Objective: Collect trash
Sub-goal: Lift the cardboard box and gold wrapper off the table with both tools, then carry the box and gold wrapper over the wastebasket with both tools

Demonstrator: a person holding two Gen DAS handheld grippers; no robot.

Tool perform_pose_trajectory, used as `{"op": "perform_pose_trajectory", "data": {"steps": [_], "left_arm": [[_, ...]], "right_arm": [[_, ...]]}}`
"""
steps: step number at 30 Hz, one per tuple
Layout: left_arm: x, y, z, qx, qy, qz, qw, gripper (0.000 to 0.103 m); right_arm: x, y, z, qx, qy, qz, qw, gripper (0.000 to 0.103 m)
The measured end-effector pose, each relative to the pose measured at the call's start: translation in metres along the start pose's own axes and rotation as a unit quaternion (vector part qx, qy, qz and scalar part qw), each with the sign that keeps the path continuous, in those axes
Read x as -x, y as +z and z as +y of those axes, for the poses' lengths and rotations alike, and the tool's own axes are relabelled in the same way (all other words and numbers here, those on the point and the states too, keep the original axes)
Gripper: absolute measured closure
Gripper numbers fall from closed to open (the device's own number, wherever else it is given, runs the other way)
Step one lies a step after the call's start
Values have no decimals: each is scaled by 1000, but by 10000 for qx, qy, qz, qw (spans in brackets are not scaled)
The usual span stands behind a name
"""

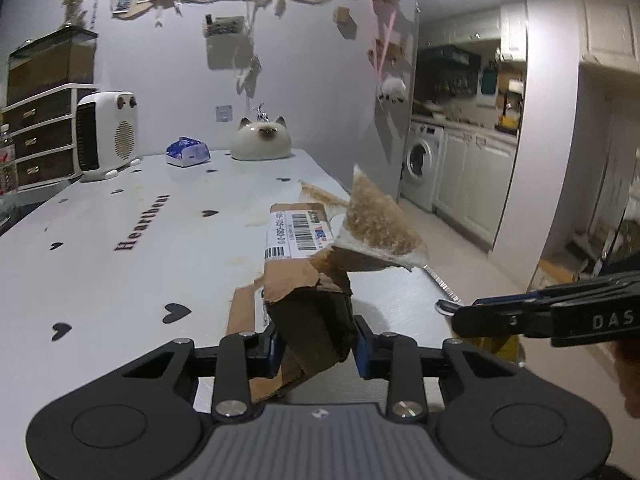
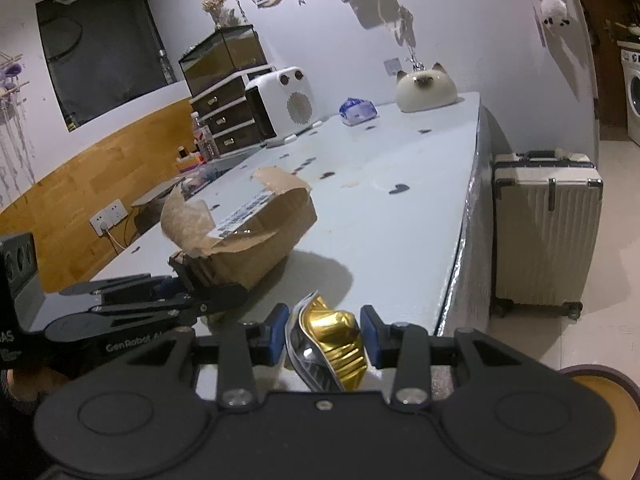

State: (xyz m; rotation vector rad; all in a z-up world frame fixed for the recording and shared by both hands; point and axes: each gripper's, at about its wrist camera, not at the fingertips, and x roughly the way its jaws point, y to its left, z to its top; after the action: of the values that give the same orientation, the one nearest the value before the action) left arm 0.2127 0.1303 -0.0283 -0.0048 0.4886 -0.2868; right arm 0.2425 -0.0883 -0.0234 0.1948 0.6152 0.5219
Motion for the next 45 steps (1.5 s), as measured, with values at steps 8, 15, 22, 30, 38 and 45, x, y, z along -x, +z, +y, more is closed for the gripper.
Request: {"op": "perform_pose_trajectory", "data": {"steps": [8,15,22,30,38,45], "left_arm": [[36,4,-23,293,104,-318,9990,70],[61,7,-46,415,140,-472,9979,72],[77,10,-73,436,114,-674,9967,72],[78,17,-122,265,-172,-787,9964,72],[55,17,-179,100,-604,-598,9963,72],[22,13,-219,16,-996,-254,9947,72]], "right_arm": [[30,-1,0,117,-15,-246,9996,63],[58,-4,-1,226,-22,-435,9988,63],[92,-5,-10,318,-134,-701,9969,63],[133,-13,-34,183,-340,-1000,9942,63],[171,-24,-77,-50,-739,-1204,9900,63],[193,-38,-123,-398,-1140,-1203,9854,63]]}}
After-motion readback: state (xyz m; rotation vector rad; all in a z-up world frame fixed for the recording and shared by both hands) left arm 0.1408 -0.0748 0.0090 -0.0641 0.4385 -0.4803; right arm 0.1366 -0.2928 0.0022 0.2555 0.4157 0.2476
